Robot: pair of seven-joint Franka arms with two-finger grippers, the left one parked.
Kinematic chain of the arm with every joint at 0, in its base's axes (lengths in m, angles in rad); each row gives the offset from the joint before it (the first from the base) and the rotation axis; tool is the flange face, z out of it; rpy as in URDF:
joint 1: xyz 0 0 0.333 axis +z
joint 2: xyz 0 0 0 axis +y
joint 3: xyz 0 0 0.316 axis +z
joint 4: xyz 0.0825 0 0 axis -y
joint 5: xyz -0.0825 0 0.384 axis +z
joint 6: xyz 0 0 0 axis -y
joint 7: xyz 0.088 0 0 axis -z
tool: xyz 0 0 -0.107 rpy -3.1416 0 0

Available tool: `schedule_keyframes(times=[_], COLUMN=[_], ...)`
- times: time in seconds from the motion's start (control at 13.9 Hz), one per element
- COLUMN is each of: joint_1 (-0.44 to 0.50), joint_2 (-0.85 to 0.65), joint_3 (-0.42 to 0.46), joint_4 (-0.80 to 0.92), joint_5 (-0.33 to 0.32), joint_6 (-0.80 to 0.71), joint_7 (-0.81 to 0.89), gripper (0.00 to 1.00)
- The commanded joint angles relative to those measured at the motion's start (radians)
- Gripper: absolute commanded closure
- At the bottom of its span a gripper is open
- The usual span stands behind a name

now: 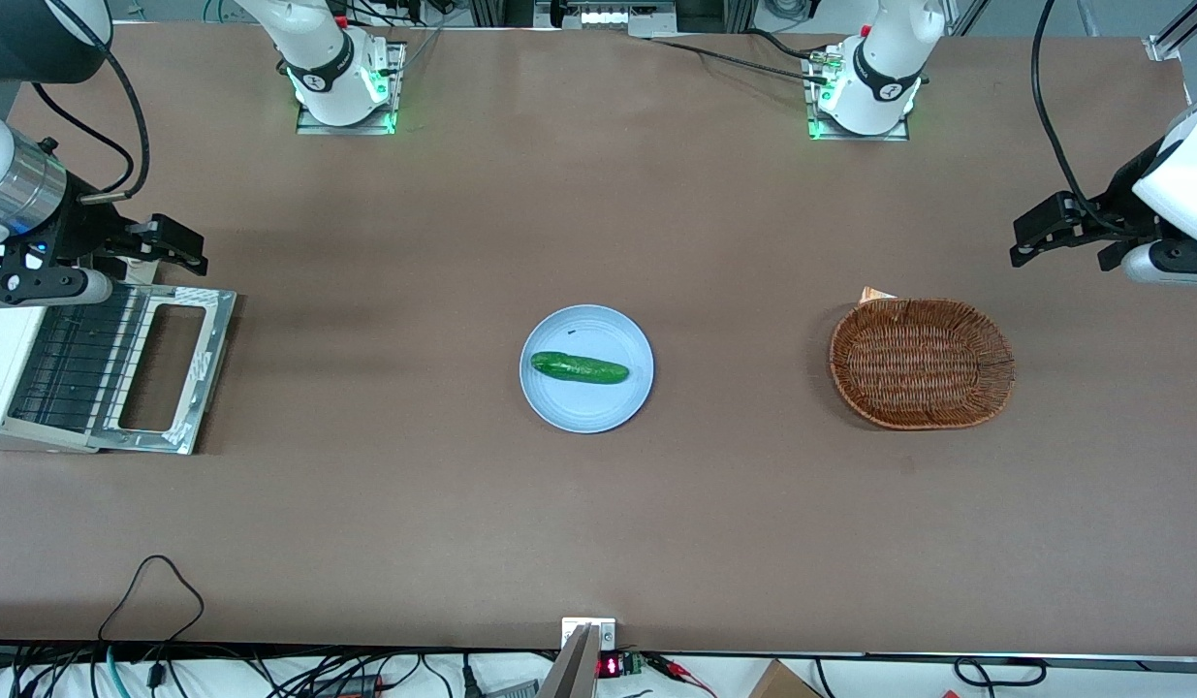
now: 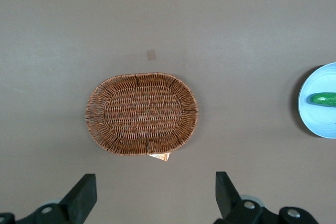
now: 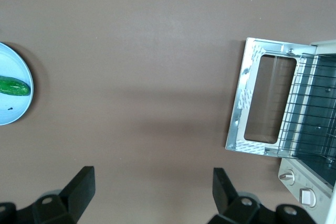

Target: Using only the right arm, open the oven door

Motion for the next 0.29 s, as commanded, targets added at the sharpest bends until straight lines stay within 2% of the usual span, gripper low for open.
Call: schedule_keyframes(times=[0.0,0.22], joint_1=[0.003,0.005], joint_2=[-0.003,-0.003], joint_3=[-0.004,-0.004], joint_4=[0.01,0.012], joint_5=[0.006,0.006], joint_6=[-0.009,-0.014], joint_7=[-0.013,-0.012], gripper=[0.01,0.01])
